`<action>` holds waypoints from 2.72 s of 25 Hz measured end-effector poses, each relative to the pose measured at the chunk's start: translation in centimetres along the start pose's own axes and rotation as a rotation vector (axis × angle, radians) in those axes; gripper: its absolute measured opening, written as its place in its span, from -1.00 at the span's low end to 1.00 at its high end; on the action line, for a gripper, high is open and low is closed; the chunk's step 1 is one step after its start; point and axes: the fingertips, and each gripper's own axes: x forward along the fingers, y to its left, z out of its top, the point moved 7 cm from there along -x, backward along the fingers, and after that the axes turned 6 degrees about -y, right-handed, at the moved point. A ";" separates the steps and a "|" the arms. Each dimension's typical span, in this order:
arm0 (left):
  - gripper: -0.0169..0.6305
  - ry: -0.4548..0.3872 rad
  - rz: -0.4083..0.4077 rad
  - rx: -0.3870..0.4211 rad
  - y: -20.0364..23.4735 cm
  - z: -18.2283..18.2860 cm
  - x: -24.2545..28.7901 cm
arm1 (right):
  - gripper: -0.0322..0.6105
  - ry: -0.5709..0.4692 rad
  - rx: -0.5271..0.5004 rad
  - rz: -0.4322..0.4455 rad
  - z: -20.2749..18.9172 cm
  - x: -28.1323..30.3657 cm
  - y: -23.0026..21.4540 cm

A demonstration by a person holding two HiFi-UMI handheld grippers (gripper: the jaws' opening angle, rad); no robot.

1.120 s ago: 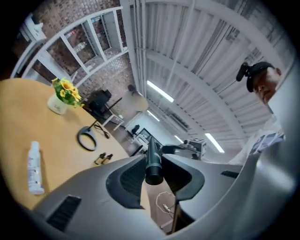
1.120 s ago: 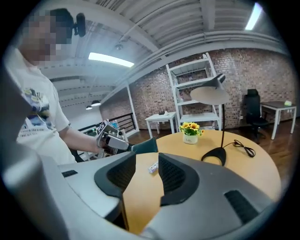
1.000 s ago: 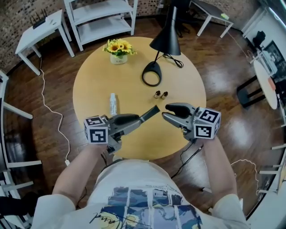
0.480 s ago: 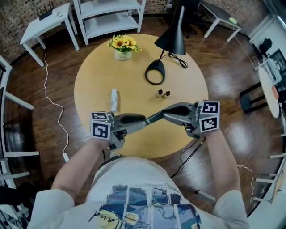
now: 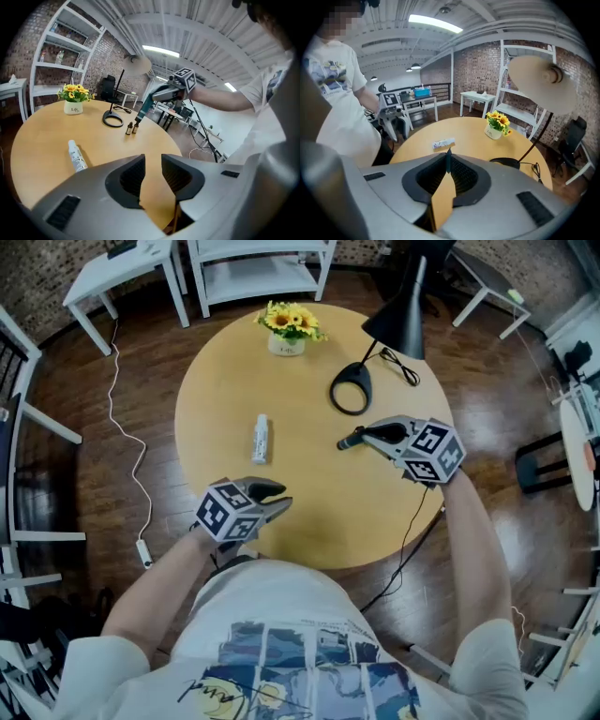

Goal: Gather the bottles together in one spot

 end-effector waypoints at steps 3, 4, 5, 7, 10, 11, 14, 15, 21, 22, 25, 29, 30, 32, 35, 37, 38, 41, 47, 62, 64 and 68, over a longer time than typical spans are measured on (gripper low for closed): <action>-0.61 0.027 0.019 0.016 -0.4 -0.3 -0.9 | -0.80 0.088 -0.060 -0.031 -0.9 2.9 -2.4; -0.61 0.033 0.019 0.019 -0.6 -0.4 -1.1 | -0.80 0.114 -0.080 -0.035 -1.3 3.8 -3.1; -0.61 0.036 0.016 0.016 -0.8 -0.5 -1.4 | -0.80 0.141 -0.099 -0.037 -1.7 4.8 -3.8; -0.61 0.029 0.011 -0.005 -1.0 -0.6 -2.1 | -0.80 0.194 -0.134 -0.038 -2.7 6.6 -4.9; -0.61 0.014 0.030 -0.047 -0.8 -1.3 -3.1 | -0.80 0.262 -0.154 -0.031 -4.7 8.9 -6.2; -0.61 0.013 0.041 -0.061 -0.6 -1.6 -3.5 | -0.80 0.275 -0.151 -0.029 -5.3 9.4 -6.6; -0.61 0.014 0.070 -0.101 0.0 -2.7 -4.4 | -0.79 0.293 -0.129 -0.030 -6.5 10.6 -7.5; -0.61 0.014 0.078 -0.115 0.2 -3.0 -4.6 | -0.79 0.298 -0.125 -0.030 -6.8 10.8 -7.7; -0.61 -0.002 0.094 -0.172 0.6 -3.8 -5.2 | -0.79 0.317 -0.114 -0.029 -7.8 12.1 -7.9; -0.61 -0.003 0.093 -0.172 0.5 -3.7 -5.1 | -0.79 0.315 -0.113 -0.031 -7.8 12.1 -8.0; -0.61 -0.002 0.088 -0.176 0.3 -3.7 -4.6 | -0.79 0.310 -0.112 -0.029 -8.0 12.4 -8.1; -0.61 -0.002 0.082 -0.176 0.0 -3.7 -4.0 | -0.78 0.318 -0.121 -0.028 -8.4 12.7 -8.2; -0.61 -0.002 0.081 -0.176 0.0 -3.7 -3.9 | -0.78 0.319 -0.127 -0.029 -8.4 12.8 -8.1; -0.61 -0.002 0.080 -0.178 0.0 -3.7 -3.8 | -0.77 0.317 -0.137 -0.037 -8.6 12.9 -8.1; -0.61 0.000 0.080 -0.186 -0.1 -3.9 -3.8 | -0.75 0.314 -0.141 -0.048 -8.7 13.0 -8.0; -0.61 -0.002 0.080 -0.188 -0.1 -4.0 -3.8 | -0.75 0.314 -0.143 -0.053 -8.6 12.9 -7.8; -0.61 -0.003 0.079 -0.188 -0.2 -4.0 -3.7 | -0.75 0.313 -0.143 -0.054 -8.5 12.9 -7.8; -0.61 -0.004 0.078 -0.190 -0.2 -3.9 -3.6 | -0.75 0.303 -0.140 -0.056 -8.5 13.0 -7.9; -0.61 -0.001 0.075 -0.194 -0.2 -4.1 -3.7 | -0.69 0.293 -0.125 -0.088 -8.6 13.2 -8.4; -0.61 -0.025 0.060 -0.194 1.1 -3.7 -3.5 | -0.45 0.215 -0.052 -0.267 -6.8 8.3 -7.0; -0.61 -0.024 0.060 -0.174 1.4 -3.4 -3.3 | -0.45 0.183 -0.025 -0.313 -6.1 6.5 -5.4; -0.61 -0.011 0.051 -0.083 1.6 -2.5 -3.6 | -0.45 0.089 0.077 -0.429 -5.1 1.5 0.5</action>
